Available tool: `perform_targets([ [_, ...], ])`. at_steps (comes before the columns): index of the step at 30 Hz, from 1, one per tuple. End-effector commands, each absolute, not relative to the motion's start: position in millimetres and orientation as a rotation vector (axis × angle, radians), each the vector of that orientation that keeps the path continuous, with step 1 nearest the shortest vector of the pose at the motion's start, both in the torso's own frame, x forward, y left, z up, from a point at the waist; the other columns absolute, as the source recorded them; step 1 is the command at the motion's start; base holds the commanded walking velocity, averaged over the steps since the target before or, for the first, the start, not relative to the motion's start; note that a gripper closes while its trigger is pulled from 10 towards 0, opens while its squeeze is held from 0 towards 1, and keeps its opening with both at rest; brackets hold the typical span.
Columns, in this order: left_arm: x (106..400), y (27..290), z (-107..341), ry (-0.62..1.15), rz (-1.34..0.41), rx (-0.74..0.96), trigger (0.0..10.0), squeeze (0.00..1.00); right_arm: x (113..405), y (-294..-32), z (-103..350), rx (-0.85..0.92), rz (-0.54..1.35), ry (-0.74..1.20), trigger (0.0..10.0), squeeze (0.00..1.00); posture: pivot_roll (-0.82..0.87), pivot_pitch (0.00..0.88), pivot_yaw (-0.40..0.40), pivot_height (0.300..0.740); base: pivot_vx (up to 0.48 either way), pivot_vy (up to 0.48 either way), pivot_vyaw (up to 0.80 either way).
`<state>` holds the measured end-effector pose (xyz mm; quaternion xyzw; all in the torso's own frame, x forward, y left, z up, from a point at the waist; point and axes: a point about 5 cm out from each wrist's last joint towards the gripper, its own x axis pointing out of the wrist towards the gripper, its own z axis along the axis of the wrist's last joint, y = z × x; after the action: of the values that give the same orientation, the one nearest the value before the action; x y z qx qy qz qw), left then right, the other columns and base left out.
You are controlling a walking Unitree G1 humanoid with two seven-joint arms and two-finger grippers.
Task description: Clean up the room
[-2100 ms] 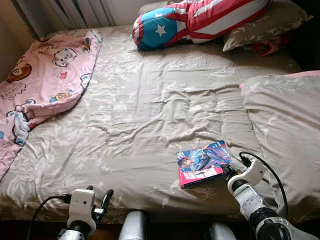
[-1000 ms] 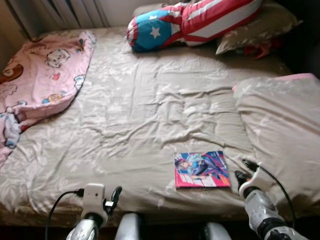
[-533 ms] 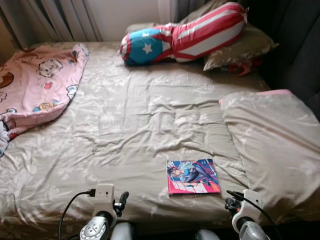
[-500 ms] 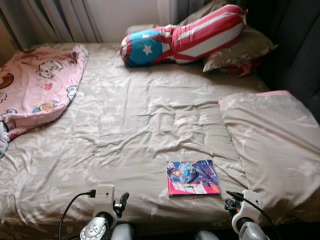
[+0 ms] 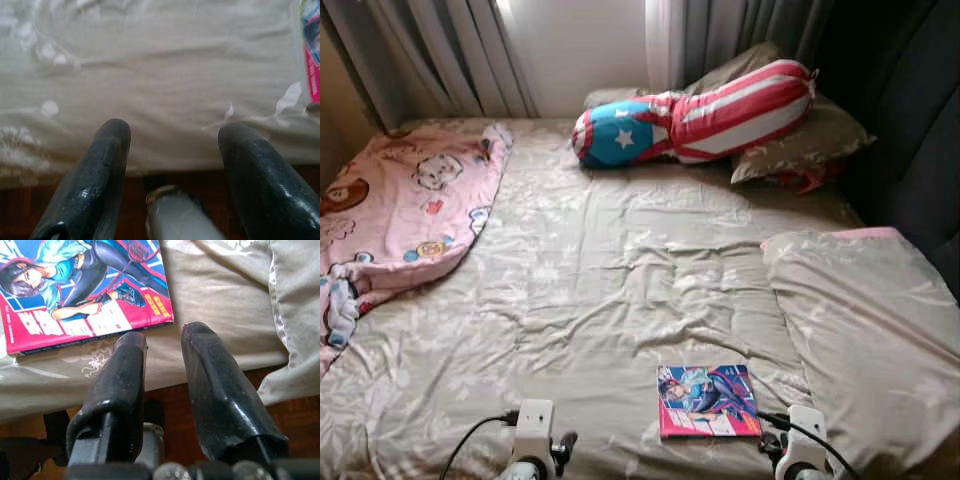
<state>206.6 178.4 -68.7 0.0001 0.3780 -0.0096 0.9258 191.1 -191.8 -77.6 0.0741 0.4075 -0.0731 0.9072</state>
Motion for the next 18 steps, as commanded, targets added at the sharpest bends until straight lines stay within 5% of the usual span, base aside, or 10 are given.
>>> perform_targets([
  [1,197,182,-74,0.822,0.000,0.003,10.0,0.00,182,-190,-83,0.148,-0.149,0.881,10.0,0.00,-0.05,0.000,-0.014,0.740,0.000,0.000,0.00],
  [7,186,187,-80,0.861,0.048,-0.018,10.0,0.00,172,-190,-87,0.103,-0.122,0.911,10.0,0.00,-0.03,0.000,-0.019,0.740,0.000,0.000,0.19],
  [18,188,193,-79,0.859,0.087,-0.026,10.0,0.00,168,-192,-89,0.093,-0.127,0.922,10.0,0.00,-0.04,0.000,-0.017,0.740,0.000,0.000,0.80],
])
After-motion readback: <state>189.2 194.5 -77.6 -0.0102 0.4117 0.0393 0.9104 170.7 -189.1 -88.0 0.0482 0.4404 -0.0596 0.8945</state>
